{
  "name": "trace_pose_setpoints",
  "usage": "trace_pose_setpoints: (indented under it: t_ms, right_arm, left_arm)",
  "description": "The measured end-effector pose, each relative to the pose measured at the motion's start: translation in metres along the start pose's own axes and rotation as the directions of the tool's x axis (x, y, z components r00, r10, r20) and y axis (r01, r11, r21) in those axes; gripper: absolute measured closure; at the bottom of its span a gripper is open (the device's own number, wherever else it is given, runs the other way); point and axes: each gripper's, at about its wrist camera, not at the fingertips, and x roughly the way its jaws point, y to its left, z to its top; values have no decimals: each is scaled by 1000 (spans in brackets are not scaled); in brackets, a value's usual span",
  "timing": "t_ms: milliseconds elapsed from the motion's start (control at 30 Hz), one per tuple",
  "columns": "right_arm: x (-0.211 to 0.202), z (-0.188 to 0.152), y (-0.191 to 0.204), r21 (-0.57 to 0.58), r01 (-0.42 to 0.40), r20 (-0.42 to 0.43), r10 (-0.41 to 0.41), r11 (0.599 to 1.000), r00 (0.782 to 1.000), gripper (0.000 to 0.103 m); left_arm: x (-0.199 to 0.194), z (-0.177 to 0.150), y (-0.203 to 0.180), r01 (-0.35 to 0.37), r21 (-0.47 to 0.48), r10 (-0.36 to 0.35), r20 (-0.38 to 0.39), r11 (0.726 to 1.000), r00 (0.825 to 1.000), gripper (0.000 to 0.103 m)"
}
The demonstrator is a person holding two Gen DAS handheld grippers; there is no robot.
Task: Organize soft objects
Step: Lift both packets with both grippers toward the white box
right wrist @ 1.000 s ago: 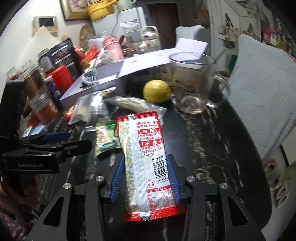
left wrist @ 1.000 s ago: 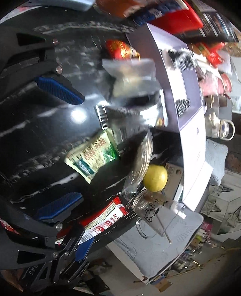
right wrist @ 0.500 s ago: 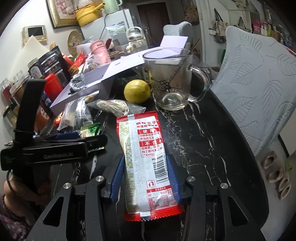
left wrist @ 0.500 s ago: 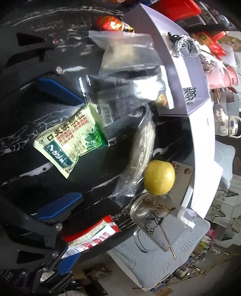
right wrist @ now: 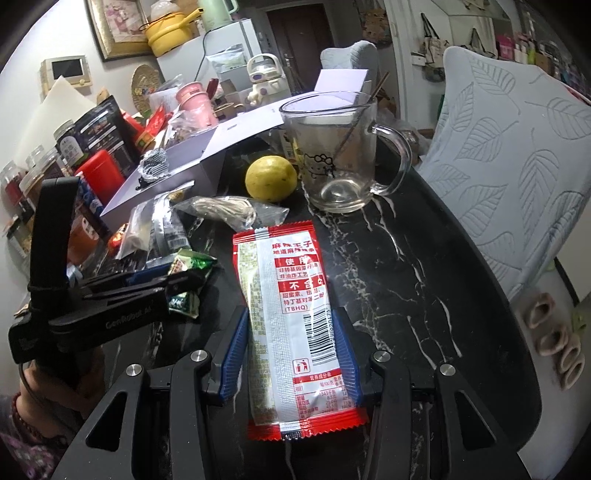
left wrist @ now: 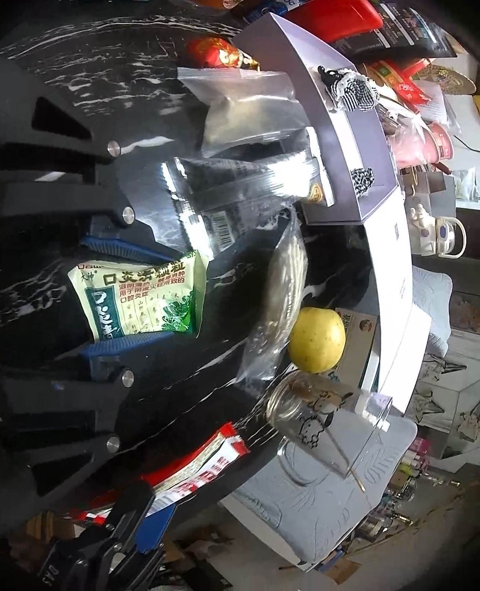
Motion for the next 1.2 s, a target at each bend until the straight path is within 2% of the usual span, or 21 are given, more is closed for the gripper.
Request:
trace_pose_setpoints:
  t_ms: [100,267,433,533,633,667,733,767,800,867,1000,1133,1200]
  right_arm:
    - [-1,-2,1,2,-5,-2,5,1000,1000,58]
    - [-2,-4,6,-2,-7,-7,7,1000,1000,58]
    - [-1,-8,13,-13,-19,-18,19,1000,1000,58]
    - [1,-10,17,-14,-31,-26,30,999,999,58]
    - [0,-10,20,-20,-30,-27,29,999,999,58]
    - [0,-10,21,-22,-28,-26,27,999,999,58]
    - [-1,-10,22,-23,-25,-25,24,999,999,58]
    - [-1,-11,22,-20,-24,-25,24,1000,999,58]
    - [-1,-10,21,-18,-25,-25,25,1000,999,58]
    - [-2,-12,22,-13,-23,-23,23,1000,999,58]
    - [-3,-14,21,-4,-27,-24,27,1000,999,58]
    - [-3,-16,23,8,-50,-28,50,999,998,58]
    - [-3,-19,23,15,-58,-31,59,998,998,58]
  left_arm:
    - [-9,-4,-1,22,10,-22,-3,1000,1000,67]
    - [-28,-16,-2,19,92,-18,-17,996,1000,67]
    - [-29,-29,7,11,93,-6,-46,996,999,66]
    - [-29,-36,9,-5,84,8,-34,996,999,65]
    - [-26,-37,1,-40,131,45,-35,991,998,57]
    - [-26,-38,-3,-58,151,63,-30,987,998,50]
    - [-26,-41,-6,-40,161,45,-32,986,998,41]
    - [-27,-42,-7,-39,173,43,-21,984,999,41]
    - [-28,-44,-7,-34,176,37,-12,984,999,41]
    - [-30,-45,-6,-38,176,37,11,984,999,60]
    - [-32,-43,-4,-25,169,24,8,985,1000,63]
    - [-36,-43,6,22,117,-23,4,993,1000,64]
    - [-39,-43,8,18,110,-20,15,994,1000,64]
